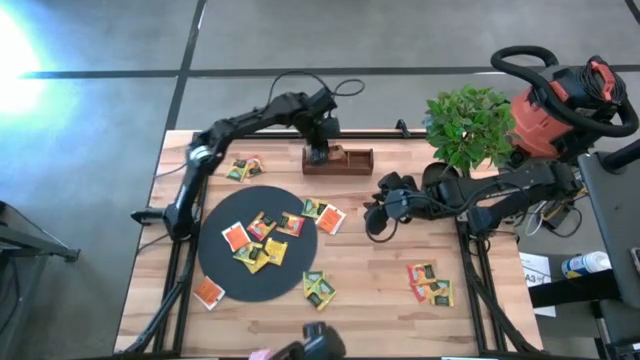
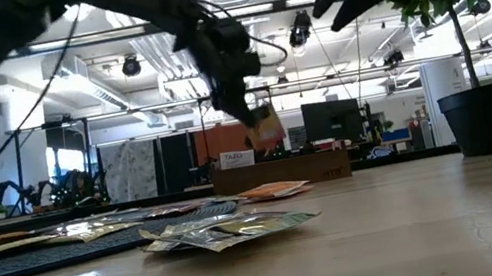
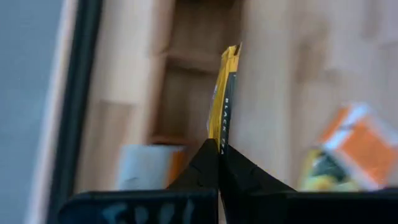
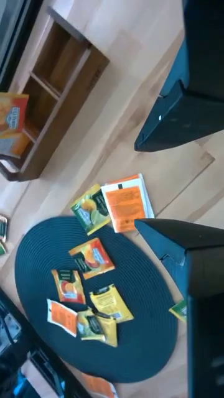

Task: Pick & Place Tea
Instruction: Put the yellow tea bag into the middle section of the wooden organizer

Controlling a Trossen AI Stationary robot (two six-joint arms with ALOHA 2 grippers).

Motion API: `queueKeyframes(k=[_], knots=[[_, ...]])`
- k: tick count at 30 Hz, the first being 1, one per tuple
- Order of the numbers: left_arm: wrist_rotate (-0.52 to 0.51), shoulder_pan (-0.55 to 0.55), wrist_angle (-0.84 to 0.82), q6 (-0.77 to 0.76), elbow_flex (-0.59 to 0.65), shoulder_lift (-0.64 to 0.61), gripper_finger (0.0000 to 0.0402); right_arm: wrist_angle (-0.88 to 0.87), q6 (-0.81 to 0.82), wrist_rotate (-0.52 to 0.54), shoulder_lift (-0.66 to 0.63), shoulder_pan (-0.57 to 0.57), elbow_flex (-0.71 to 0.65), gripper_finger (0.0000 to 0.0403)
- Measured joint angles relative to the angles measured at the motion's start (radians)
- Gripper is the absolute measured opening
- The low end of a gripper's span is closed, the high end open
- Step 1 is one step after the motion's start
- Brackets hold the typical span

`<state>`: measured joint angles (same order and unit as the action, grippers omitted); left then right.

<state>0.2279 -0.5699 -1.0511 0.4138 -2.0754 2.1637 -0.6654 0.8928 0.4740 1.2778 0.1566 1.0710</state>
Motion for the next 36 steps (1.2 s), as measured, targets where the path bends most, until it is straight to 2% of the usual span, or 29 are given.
queueKeyframes(k=[4,10,18,36], knots=[[-0.088,-0.002,-0.041,0.057,-0.14,0.105,0.0,-0.027,0.03,-0.003,0.0,-0.015,-0.002,0.0178],[-0.112,0.001,-0.049,0.084,-0.245,0.185,0.0,-0.07,0.094,-0.003,0.0,-0.019,-0.003,0.0176],[-0.117,0.005,-0.147,0.082,-0.241,0.192,0.0,-0.101,0.129,-0.003,0.0,-0.019,-0.004,0.0175],[-0.163,0.015,-0.093,0.086,-0.129,0.188,0.0,-0.103,0.131,-0.004,0.0,-0.019,-0.023,0.0176]])
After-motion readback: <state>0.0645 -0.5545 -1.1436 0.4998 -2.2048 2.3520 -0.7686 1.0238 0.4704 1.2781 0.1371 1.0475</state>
